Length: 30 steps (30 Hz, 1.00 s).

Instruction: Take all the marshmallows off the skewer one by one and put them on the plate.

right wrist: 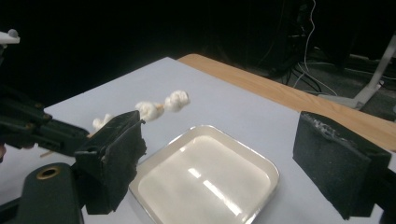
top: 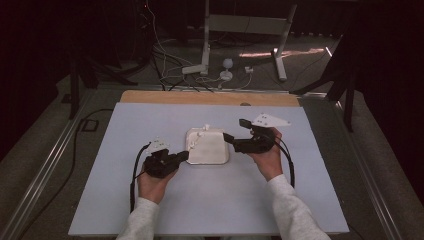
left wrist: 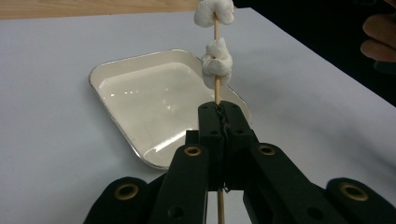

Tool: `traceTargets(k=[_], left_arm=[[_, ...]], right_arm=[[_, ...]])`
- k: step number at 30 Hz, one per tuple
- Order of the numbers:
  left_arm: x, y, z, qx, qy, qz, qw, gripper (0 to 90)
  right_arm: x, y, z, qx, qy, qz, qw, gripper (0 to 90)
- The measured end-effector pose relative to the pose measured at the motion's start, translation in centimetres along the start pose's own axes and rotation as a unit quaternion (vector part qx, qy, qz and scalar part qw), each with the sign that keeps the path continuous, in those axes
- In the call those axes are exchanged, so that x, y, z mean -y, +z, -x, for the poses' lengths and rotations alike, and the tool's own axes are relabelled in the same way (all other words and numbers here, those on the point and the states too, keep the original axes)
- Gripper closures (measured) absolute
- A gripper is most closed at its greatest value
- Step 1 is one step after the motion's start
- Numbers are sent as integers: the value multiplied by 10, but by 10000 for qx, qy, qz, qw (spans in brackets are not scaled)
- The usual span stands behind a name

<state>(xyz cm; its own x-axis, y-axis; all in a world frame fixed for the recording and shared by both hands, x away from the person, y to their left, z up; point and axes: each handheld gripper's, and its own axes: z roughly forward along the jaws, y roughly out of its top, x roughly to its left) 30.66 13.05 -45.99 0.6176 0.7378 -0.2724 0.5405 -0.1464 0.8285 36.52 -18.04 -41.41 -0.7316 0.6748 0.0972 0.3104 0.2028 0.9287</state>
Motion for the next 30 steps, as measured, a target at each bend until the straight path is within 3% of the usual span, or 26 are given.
traceTargets(k=[8,16,20,25,30], left_arm=[[-1,-1,2,35,21,25,10000,898],[-1,-1,5,46,76,1,10000,898],[-1,-1,6,72,106,9,9999,898],[-2,-1,7,75,133,-11,9999,899],[-2,-1,7,74,128,-18,9999,899]], right_arm=[[-10,19,-2,-56,-10,-120,9999,251],[-11,38,-10,-201,-179,-366,9990,391],[-12,46,-16,-159,-215,-459,9986,521],[-11,55,-17,-287,-115,-599,9977,566],[-10,58,-19,-276,-124,-675,9973,723]])
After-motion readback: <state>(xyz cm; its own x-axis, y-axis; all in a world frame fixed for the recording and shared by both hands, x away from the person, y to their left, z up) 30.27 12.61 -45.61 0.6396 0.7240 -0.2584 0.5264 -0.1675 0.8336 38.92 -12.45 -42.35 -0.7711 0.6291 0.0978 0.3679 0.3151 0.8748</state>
